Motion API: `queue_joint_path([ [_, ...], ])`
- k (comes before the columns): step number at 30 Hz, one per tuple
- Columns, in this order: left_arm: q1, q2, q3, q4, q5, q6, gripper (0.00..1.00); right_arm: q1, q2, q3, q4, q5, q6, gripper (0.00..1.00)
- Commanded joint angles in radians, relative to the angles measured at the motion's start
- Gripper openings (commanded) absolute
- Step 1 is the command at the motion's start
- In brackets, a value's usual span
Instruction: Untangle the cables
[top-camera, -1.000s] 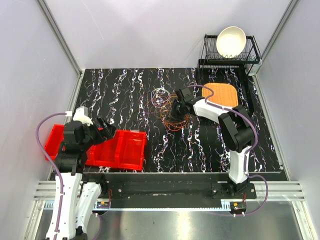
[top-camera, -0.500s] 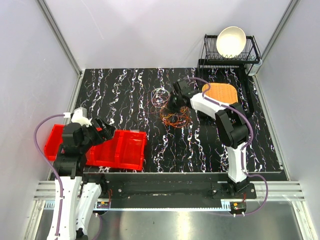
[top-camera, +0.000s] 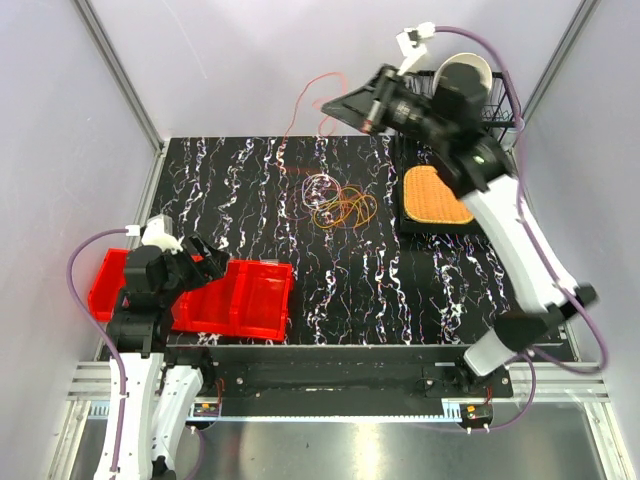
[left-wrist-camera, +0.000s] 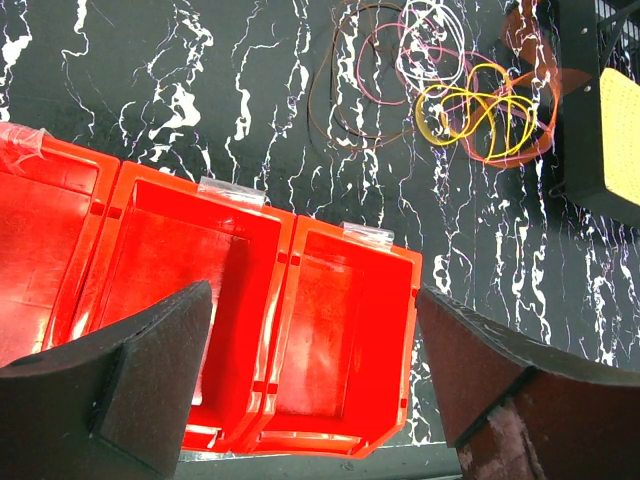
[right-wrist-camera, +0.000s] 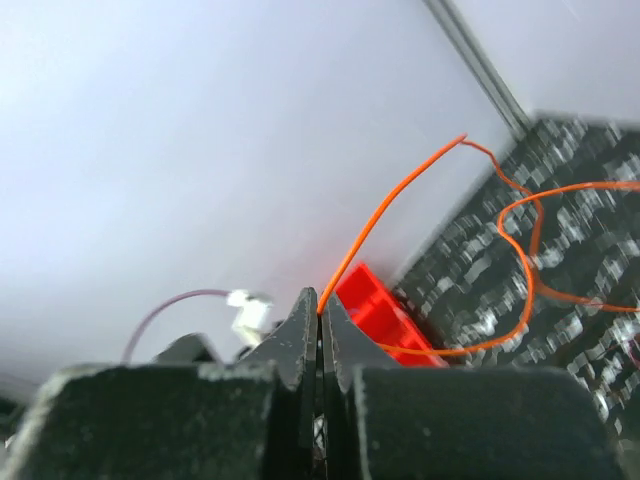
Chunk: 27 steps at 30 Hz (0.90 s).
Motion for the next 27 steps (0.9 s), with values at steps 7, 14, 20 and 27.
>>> queue_joint_path([
  [7, -0.036, 0.024, 0.033, 0.054, 0.051, 0.017, 0.84, -0.004, -0.138, -0.366, -0.001, -0.107, 0.004, 0.0],
  [14, -0.31, 0.185, 0.168, 0.149, -0.045, -0.051, 0.82, -0.004, -0.222, -0.444, -0.073, -0.138, -0.045, 0.0],
  [20, -0.792, 0.481, 0.225, 0.284, -0.456, -0.078, 0.82, -0.004, -0.331, -0.444, -0.227, -0.011, -0.136, 0.0],
  [27, -0.943, 0.741, 0.286, 0.447, -0.597, -0.152, 0.84, -0.005, -0.449, -0.317, -0.377, 0.17, -0.21, 0.0],
])
